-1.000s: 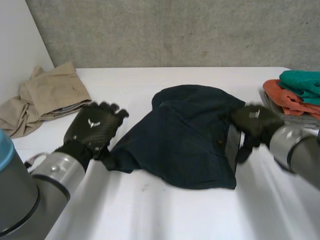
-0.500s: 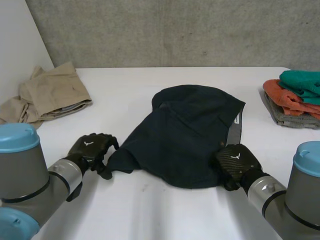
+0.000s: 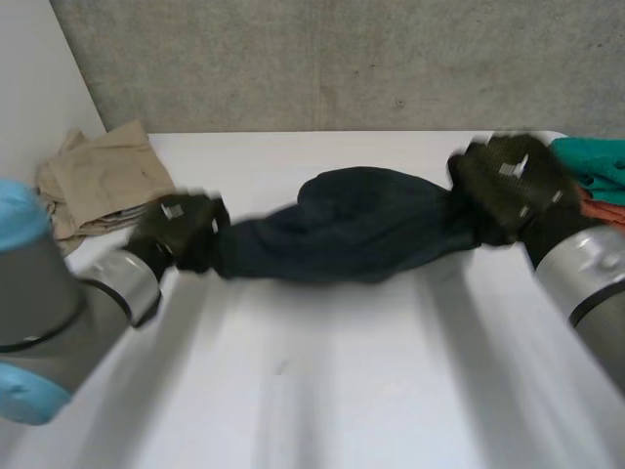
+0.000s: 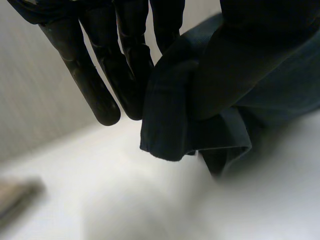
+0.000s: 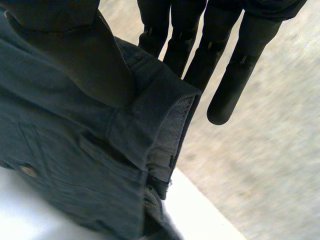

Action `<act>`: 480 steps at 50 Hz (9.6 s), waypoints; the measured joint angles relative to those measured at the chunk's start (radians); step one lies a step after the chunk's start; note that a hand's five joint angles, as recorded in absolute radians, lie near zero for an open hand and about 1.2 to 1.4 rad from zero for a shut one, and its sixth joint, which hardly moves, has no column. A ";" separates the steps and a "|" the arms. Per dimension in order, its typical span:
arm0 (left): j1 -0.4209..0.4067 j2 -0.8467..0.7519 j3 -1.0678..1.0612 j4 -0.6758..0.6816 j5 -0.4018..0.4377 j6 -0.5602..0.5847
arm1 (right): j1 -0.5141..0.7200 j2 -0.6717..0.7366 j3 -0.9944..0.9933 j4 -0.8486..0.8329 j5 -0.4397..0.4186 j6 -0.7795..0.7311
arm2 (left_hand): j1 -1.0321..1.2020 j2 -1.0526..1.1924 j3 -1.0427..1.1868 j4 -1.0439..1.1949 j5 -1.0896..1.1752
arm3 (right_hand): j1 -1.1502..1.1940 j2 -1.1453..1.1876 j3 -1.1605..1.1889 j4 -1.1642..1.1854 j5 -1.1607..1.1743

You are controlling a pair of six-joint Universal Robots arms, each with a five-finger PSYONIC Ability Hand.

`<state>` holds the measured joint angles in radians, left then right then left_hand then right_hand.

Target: Fold the laundry.

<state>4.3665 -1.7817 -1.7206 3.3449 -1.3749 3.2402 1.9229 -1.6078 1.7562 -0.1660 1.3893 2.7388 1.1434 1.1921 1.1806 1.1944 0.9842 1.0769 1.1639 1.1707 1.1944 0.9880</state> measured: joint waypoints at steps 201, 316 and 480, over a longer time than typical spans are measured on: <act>-0.182 -0.075 0.135 0.171 -0.198 0.209 | 0.244 0.608 -0.288 0.007 -0.211 -0.734 | -0.957 -0.990 -0.972 -0.995 -0.935 | 0.023 0.015 0.020 0.003 0.026; -0.310 -0.297 0.771 -0.388 0.270 -0.020 | 0.154 0.684 -0.105 -0.564 0.058 -0.012 | -0.941 -0.988 -0.970 -0.993 -0.935 | -0.051 -0.013 -0.029 -0.015 -0.070; -0.043 -0.182 0.472 0.191 0.056 -0.011 | -0.115 0.307 0.018 -0.064 -0.122 -0.193 | -0.073 -0.008 -0.016 0.019 -0.067 | -0.851 -0.956 -0.966 -0.989 -0.940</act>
<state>4.3236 -1.9640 -1.2490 3.5360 -1.3188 3.2294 1.8084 -1.3004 1.7738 -0.2304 1.2676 2.5455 1.0709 1.1837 1.1651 1.2138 0.9167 0.2255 0.2077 0.2046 0.2056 0.0476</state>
